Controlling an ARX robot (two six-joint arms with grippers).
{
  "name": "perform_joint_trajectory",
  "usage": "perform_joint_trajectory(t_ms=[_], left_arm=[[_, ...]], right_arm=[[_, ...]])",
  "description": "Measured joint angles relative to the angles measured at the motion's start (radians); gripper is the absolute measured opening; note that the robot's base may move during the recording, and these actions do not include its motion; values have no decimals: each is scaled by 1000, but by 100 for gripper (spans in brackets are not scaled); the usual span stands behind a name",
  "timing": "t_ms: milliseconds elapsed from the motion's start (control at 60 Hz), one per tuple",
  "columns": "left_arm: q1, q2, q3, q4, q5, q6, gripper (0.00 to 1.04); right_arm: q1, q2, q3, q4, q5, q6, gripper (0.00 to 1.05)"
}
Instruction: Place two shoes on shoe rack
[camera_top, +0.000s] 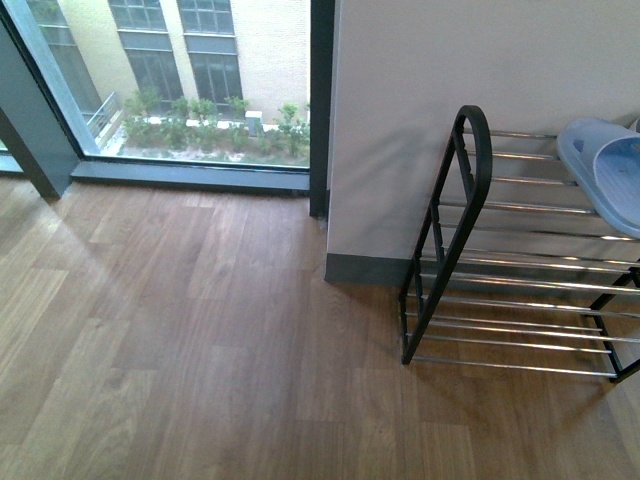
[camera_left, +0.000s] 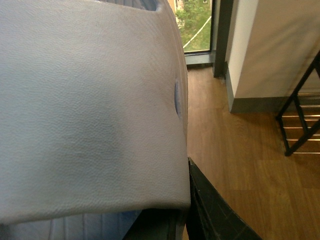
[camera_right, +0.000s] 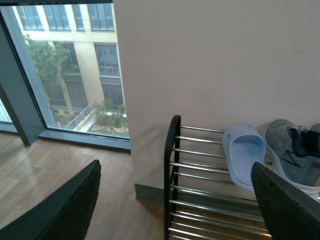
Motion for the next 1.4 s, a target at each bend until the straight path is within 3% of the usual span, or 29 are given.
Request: perform_joint_trajectory(t_ms=[50, 866, 983, 1149, 1399], left_arm=[[0, 0, 0, 0, 0, 0, 2], [-3, 0, -1, 0, 6, 0, 2], [-8, 79, 5, 157, -11, -101, 2], [-19, 371, 187, 273, 95, -131, 2], [-52, 859, 635, 161, 262, -153, 2]], right_arm=[[0, 0, 0, 0, 0, 0, 97], [3, -1, 0, -3, 6, 0, 95], [3, -1, 0, -3, 6, 0, 95], [3, -1, 0, -3, 6, 0, 95], [3, -1, 0, -3, 6, 0, 95]])
